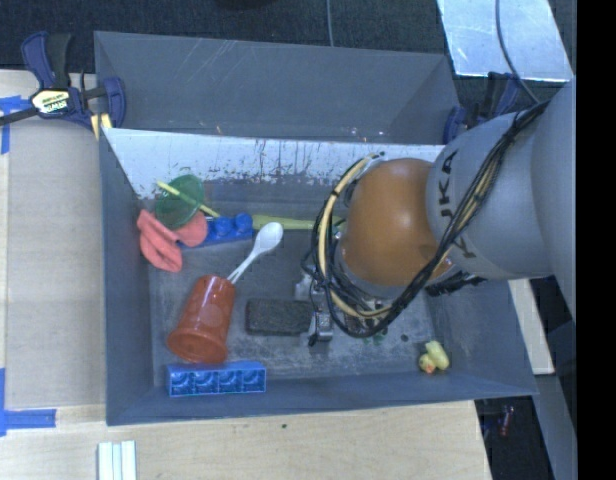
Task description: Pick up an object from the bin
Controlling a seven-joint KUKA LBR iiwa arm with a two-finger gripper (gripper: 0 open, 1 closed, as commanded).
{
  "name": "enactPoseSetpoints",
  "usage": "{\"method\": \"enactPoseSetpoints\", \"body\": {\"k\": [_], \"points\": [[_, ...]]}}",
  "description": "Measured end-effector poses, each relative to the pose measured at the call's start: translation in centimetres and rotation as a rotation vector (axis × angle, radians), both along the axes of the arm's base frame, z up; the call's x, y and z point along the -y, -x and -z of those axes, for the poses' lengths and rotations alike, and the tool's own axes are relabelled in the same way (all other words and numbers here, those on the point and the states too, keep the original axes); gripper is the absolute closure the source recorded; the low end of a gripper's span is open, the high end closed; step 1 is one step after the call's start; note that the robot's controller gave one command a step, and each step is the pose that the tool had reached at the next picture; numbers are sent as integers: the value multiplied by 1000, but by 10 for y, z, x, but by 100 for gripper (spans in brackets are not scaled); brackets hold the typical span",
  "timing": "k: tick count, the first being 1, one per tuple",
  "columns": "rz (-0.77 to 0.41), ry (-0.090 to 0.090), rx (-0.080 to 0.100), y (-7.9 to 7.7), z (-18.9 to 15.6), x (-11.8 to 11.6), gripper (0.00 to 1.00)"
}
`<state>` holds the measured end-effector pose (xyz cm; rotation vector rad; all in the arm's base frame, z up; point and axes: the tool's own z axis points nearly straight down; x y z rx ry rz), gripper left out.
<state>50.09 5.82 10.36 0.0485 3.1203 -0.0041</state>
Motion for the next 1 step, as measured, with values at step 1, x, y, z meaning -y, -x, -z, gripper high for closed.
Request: {"method": "enactPoseSetpoints", "body": {"k": [1], "points": [[-1, 0, 0, 0, 0, 0, 100]]}}
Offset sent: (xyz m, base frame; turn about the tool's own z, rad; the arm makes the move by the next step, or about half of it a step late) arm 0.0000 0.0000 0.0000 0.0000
